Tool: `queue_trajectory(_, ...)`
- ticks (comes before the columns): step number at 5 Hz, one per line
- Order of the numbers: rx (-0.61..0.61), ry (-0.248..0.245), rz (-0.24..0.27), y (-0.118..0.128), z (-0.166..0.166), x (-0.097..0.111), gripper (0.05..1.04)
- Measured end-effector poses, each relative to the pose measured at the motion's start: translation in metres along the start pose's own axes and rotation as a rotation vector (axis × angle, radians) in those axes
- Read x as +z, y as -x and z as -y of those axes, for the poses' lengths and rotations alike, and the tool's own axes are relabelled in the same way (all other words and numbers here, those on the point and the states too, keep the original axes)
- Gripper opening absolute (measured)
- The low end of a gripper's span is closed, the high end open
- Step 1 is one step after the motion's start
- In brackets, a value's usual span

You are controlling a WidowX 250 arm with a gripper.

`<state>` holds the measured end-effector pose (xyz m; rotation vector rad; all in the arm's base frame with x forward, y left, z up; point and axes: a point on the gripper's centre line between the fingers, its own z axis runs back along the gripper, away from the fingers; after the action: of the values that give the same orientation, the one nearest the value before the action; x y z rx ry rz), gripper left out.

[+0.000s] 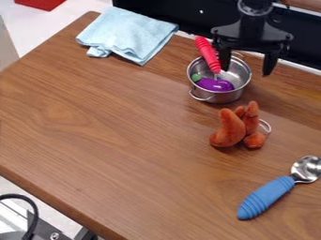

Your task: Moved the cooking pot to the top side of the table

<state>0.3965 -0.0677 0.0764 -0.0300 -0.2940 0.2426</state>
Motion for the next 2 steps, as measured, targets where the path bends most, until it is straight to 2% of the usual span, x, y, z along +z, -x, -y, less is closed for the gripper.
queue_trajectory(1,-0.015,0.018,-0.034,0.020,-0.015,0.011,0.999)
queue_trajectory(2,-0.036,-0.007,-0.058,0.043,-0.038,0.018,0.999)
